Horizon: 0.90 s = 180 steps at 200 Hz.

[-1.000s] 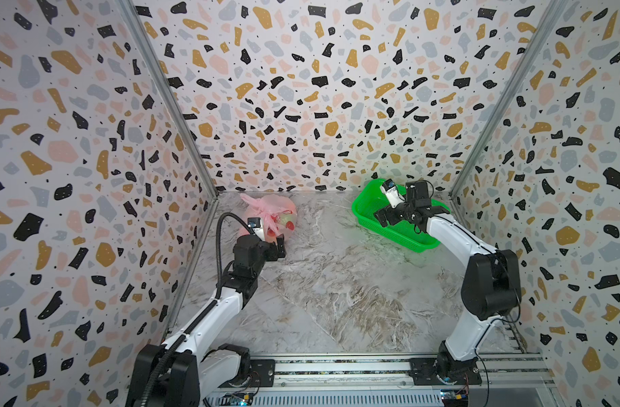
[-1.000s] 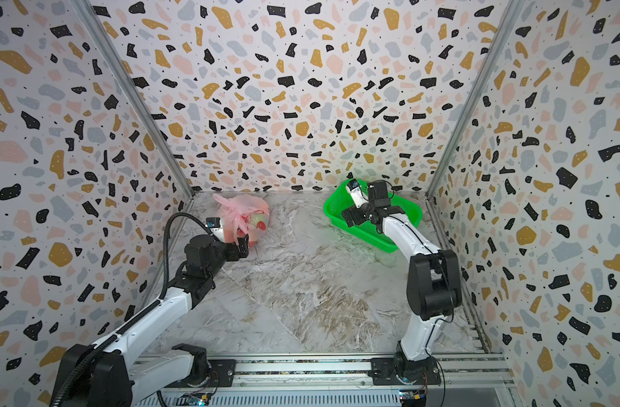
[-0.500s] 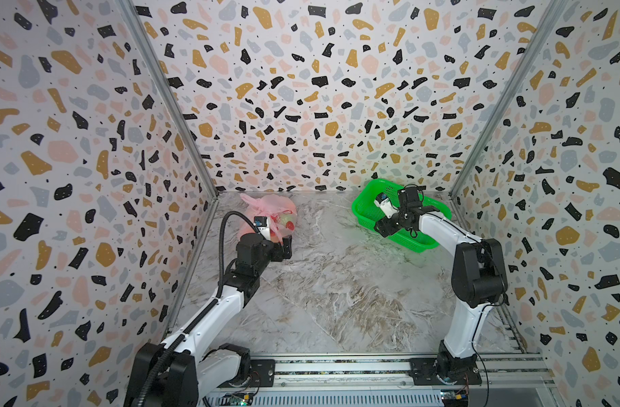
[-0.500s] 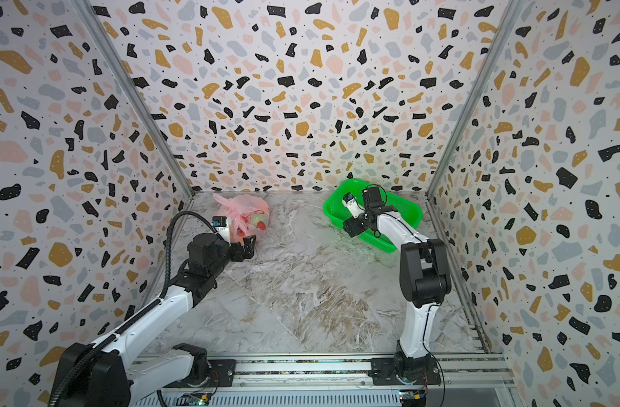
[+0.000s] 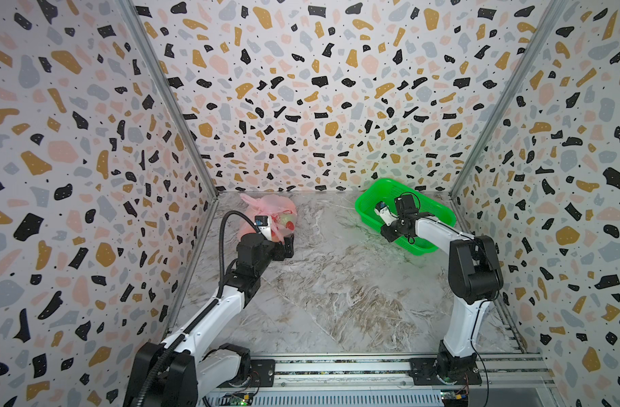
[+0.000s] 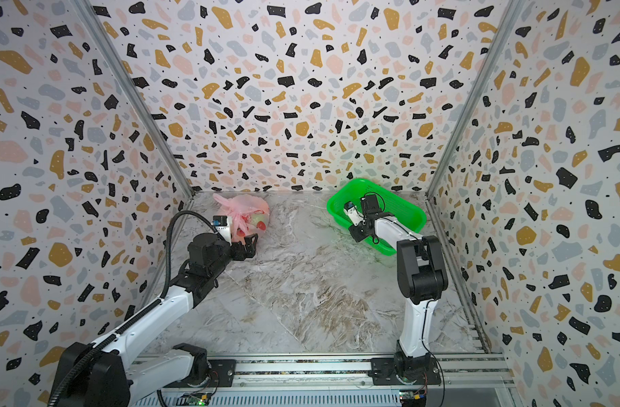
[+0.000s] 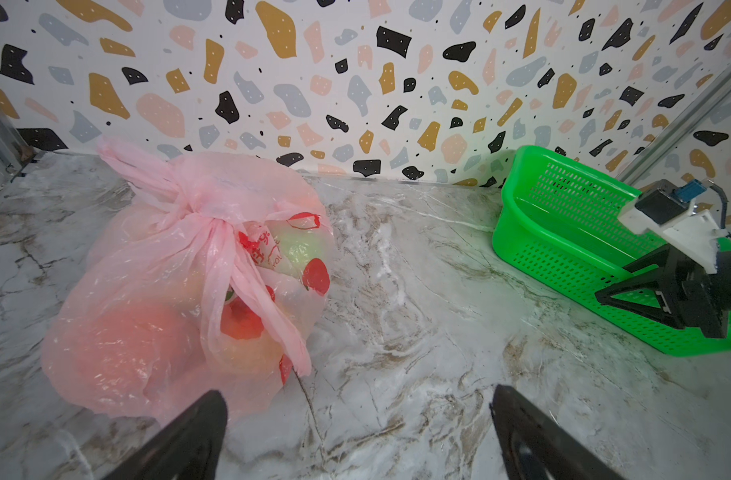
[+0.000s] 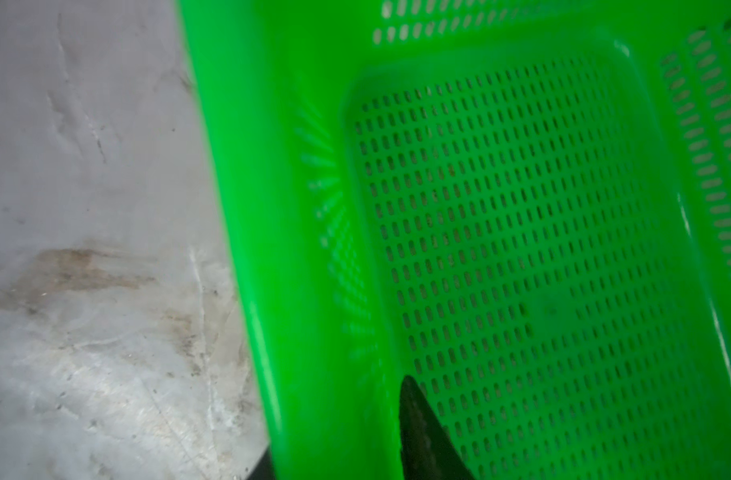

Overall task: Untie the knot of the plastic bag and take out the fruit
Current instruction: Rotate the basket at the top-right of the table.

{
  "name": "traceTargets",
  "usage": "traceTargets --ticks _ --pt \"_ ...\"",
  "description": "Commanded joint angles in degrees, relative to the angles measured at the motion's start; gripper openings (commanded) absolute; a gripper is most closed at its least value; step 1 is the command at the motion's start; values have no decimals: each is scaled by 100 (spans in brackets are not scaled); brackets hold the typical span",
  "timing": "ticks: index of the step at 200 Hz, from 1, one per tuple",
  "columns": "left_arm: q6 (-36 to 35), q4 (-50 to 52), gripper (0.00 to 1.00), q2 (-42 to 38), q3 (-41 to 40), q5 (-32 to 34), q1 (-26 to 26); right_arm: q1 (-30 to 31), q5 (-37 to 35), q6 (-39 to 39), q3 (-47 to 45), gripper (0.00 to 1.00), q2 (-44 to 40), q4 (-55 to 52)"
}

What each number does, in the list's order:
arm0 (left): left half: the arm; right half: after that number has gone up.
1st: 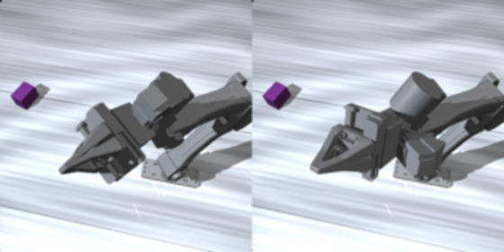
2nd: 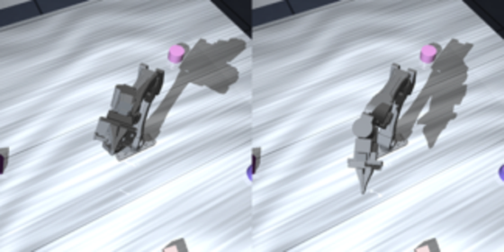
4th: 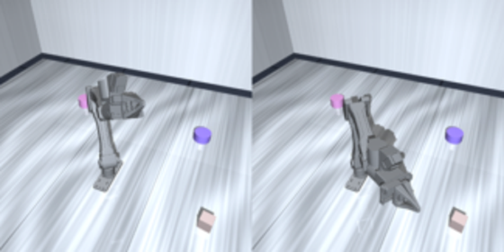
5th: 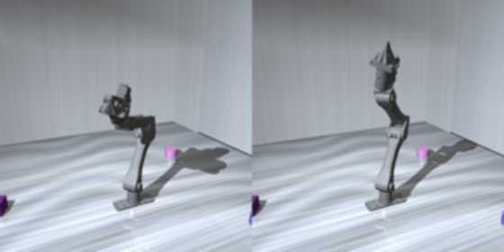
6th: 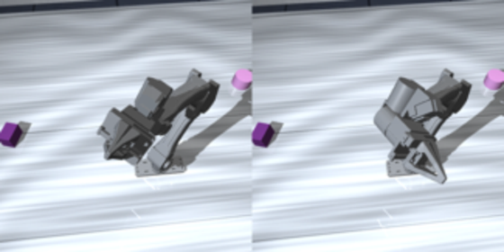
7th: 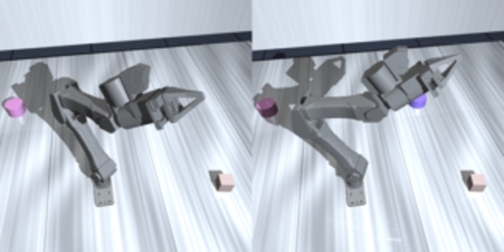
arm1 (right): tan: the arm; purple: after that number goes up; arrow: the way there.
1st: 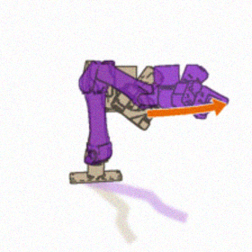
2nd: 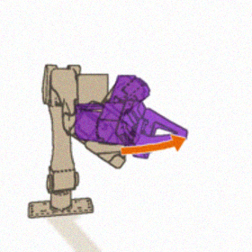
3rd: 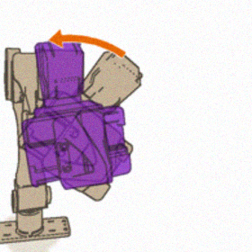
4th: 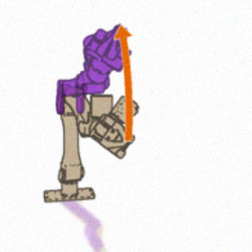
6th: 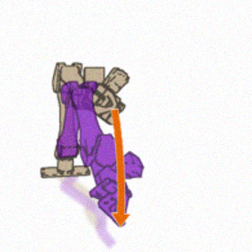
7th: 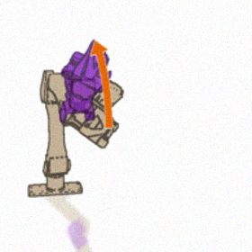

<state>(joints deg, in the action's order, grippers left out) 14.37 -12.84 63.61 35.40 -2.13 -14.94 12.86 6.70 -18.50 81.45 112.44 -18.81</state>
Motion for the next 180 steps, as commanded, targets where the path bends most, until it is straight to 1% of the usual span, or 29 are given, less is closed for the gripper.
traceTargets --ticks 1,28,40,67,87,121,134,146,180 --pt "27 -265 100 -53 -66 -10 -41 -56 -193 290 -62 25 -192 -44" --pt "11 -210 100 -11 -20 8 -40 -64 -277 462 35 18 -144 -103" --pt "5 -201 100 2 -15 15 -52 -82 -331 501 32 18 -118 -70" --pt "-8 -192 100 28 6 37 -69 -288 -385 820 197 12 62 -90" --pt "-17 -192 100 37 6 63 -74 -415 -359 1035 459 12 239 -186" --pt "-26 -192 100 98 49 72 -87 -472 -622 1342 1031 12 620 -443" --pt "-28 -192 100 112 78 87 -94 -503 -565 1410 1209 12 751 -540" --pt "-34 -18 100 107 95 107 -91 -503 -549 1469 1295 12 813 -564" --pt "-69 62 100 90 119 134 -95 -454 -583 1618 1409 13 917 -648"
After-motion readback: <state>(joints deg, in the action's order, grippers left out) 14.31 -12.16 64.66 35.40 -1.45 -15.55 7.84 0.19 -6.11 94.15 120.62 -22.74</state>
